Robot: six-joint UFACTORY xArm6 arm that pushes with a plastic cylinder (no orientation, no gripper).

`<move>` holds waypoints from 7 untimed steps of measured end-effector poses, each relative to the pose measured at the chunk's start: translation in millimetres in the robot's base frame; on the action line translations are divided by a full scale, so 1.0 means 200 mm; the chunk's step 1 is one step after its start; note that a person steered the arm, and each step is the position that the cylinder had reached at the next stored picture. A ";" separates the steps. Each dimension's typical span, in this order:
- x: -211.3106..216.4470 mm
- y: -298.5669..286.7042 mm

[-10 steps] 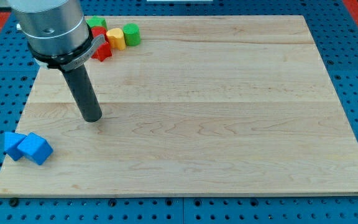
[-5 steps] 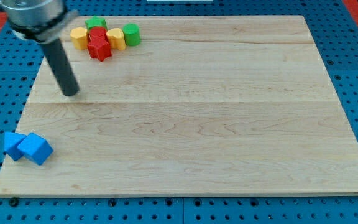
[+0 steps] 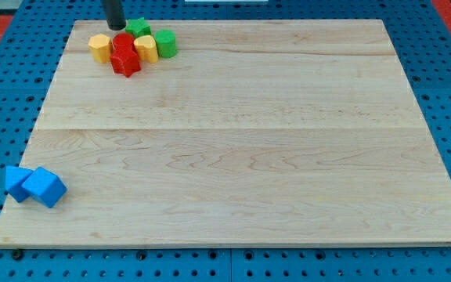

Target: Push the green blocks towards the center of the board

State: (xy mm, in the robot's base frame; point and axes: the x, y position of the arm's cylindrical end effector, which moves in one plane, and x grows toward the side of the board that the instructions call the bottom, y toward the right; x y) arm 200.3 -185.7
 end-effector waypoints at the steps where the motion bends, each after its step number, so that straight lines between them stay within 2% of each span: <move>1: 0.07 0.48; 2: 0.24 0.76; 3: 0.02 0.74; 4: 0.00 0.29; 5: 0.06 0.31; 7: 0.74 0.91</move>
State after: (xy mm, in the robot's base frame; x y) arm 347.6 -4.5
